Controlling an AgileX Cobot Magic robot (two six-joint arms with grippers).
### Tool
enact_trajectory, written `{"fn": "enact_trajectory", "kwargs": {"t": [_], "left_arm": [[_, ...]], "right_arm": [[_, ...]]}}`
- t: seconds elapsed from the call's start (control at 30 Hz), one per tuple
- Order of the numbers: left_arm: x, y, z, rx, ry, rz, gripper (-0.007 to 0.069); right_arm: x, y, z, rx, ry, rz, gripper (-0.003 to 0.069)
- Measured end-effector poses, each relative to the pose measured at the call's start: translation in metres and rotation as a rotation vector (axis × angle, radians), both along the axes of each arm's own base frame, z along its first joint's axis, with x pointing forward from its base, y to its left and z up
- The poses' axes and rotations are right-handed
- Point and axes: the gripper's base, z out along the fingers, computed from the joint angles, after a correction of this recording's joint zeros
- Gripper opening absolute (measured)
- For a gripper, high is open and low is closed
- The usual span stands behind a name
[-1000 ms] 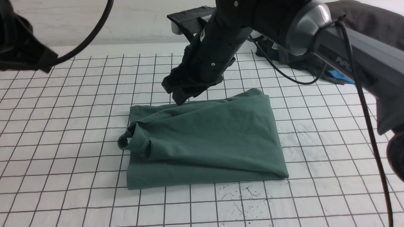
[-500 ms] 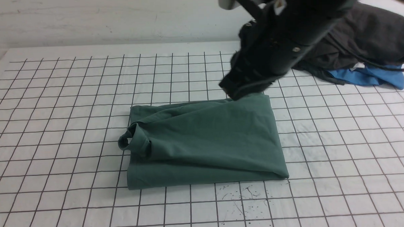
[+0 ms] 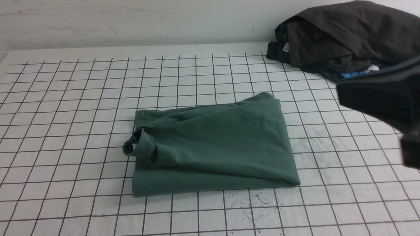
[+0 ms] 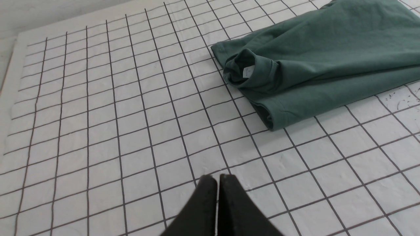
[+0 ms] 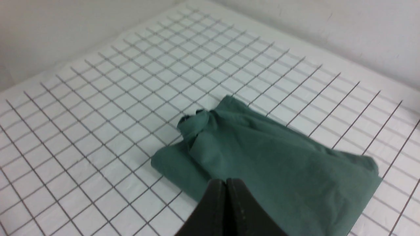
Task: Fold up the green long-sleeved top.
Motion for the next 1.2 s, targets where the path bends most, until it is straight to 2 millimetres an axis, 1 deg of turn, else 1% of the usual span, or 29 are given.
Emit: {"fn": "enact_trajectory", "kwargs": {"t": [0.03,0.07,0.17,0.3,0.47,0.7,0.87,0.93,1.0,1.07,1.1,1.13,1.17,1.2], "left_arm": [[0.000,0.000,0.000,0.000,0.000,0.000,-0.0007],[0.000,0.000,0.000,0.000,0.000,0.000,-0.0007],[0.000,0.000,0.000,-0.001,0.000,-0.001,-0.0007],[0.000,0.000,0.000,-0.001,0.000,-0.001,-0.0007],[0.000,0.000,0.000,-0.001,0.000,-0.001,-0.0007],[0.000,0.000,0.000,-0.001,0.000,-0.001,-0.0007],[0.000,0.000,0.000,-0.001,0.000,-0.001,-0.0007],[0.000,0.000,0.000,-0.001,-0.001,-0.001,-0.0007],[0.000,0.000,0.000,-0.001,-0.001,-0.001,-0.0007],[0.000,0.000,0.000,-0.001,-0.001,-0.001,-0.0007],[0.000,0.000,0.000,-0.001,-0.001,-0.001,-0.0007],[0.000,0.000,0.000,-0.001,-0.001,-0.001,-0.0007],[0.000,0.000,0.000,-0.001,-0.001,-0.001,-0.0007],[0.000,0.000,0.000,-0.002,-0.002,-0.001,-0.0007]], "right_arm": [[-0.001,-0.001,-0.001,0.003,-0.007,-0.002,-0.0014],[-0.015,-0.013,-0.001,0.038,-0.071,-0.014,-0.0014],[-0.032,-0.026,-0.005,0.086,-0.141,-0.027,-0.0014],[-0.044,-0.034,-0.012,0.101,-0.164,-0.029,-0.0014],[-0.047,-0.036,-0.018,0.071,-0.128,-0.018,-0.0014],[-0.051,-0.036,-0.028,0.015,-0.033,0.000,-0.0014],[-0.049,-0.038,-0.030,-0.021,-0.056,-0.015,-0.0014],[-0.047,-0.039,-0.034,-0.009,-0.091,-0.033,-0.0014],[-0.045,-0.042,-0.042,0.027,-0.155,-0.079,-0.0014],[-0.043,-0.050,-0.058,0.081,-0.205,-0.163,-0.0014],[-0.043,-0.050,-0.060,0.090,-0.206,-0.165,-0.0014],[-0.043,-0.058,-0.076,0.122,-0.217,-0.245,-0.0014],[-0.043,-0.060,-0.081,0.128,-0.217,-0.267,-0.0014],[-0.045,-0.069,-0.101,0.149,-0.207,-0.360,-0.0014]]}}
